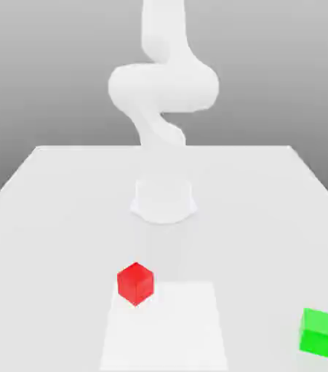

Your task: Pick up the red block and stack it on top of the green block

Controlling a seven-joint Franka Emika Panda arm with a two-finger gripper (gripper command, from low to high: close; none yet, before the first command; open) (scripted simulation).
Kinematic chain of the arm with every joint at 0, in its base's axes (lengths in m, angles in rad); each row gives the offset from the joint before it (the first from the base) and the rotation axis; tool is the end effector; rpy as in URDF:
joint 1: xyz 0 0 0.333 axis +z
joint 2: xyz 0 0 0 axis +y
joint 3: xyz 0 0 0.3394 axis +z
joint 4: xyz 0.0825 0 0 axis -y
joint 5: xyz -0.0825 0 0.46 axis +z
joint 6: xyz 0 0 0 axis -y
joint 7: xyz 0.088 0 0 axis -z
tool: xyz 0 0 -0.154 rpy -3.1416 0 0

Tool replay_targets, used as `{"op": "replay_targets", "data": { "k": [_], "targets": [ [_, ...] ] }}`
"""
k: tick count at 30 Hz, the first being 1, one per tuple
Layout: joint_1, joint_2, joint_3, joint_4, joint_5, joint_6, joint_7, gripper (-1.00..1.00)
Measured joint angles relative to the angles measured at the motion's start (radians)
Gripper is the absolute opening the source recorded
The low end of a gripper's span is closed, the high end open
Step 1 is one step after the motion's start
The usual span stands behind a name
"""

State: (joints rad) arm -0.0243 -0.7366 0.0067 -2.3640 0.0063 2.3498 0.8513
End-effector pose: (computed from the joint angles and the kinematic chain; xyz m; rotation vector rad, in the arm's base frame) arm 0.4648 -0.0073 0.6388 -2.4452 1.1387 -0.9312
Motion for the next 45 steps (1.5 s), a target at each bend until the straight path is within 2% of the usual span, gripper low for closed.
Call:
{"op": "replay_targets", "data": {
  "k": [12,17,24,25,32,40,45],
  "targets": [
    [-0.134,0.376,0.051,-0.365,0.026,0.288,0.314,0.00],
    [-0.190,0.595,0.066,-0.522,0.017,0.450,0.477,0.00],
    [-0.172,0.904,0.018,-0.521,-0.050,0.703,0.563,0.00],
    [-0.167,0.922,0.012,-0.519,-0.052,0.719,0.565,-1.00],
    [-0.169,0.918,0.014,-0.520,-0.055,0.717,0.567,-1.00],
    [-0.155,0.666,0.030,-0.546,-0.003,0.491,0.517,-1.00],
    [-0.004,0.725,0.098,-0.395,-0.040,0.394,0.330,-1.00]
  ]
}}
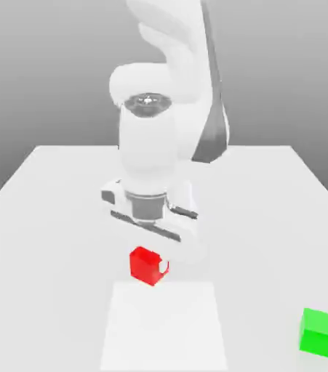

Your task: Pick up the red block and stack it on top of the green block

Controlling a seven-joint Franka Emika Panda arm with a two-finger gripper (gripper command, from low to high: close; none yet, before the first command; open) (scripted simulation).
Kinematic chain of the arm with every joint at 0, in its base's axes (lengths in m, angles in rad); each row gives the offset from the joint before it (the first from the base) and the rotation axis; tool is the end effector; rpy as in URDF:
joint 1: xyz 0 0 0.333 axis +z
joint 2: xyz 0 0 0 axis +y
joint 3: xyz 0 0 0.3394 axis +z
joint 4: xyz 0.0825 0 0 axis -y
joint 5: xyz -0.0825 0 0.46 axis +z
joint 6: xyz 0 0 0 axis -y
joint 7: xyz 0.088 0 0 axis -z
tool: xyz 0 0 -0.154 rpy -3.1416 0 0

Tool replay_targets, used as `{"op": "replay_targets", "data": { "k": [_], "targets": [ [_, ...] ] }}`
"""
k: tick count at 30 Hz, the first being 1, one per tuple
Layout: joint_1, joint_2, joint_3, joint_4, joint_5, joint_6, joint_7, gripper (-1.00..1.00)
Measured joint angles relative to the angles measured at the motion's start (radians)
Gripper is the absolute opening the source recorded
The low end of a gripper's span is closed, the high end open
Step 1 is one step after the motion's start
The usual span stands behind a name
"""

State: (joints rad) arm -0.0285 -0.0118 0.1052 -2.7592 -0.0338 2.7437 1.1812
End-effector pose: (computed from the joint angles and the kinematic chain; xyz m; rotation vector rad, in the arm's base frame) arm 0.4175 0.0325 0.1260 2.6881 -1.5992 0.0083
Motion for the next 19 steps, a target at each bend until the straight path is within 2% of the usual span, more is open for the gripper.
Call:
{"op": "replay_targets", "data": {
  "k": [10,14,15,19],
  "targets": [
    [0.217,0.190,0.197,0.353,-0.070,-0.171,-0.437,-1.00],
    [0.264,0.321,0.176,0.392,-0.148,-0.085,-0.425,-1.00],
    [0.270,0.351,0.168,0.395,-0.169,-0.060,-0.411,1.00],
    [0.270,0.351,0.168,0.395,-0.169,-0.060,-0.411,1.00]
  ]
}}
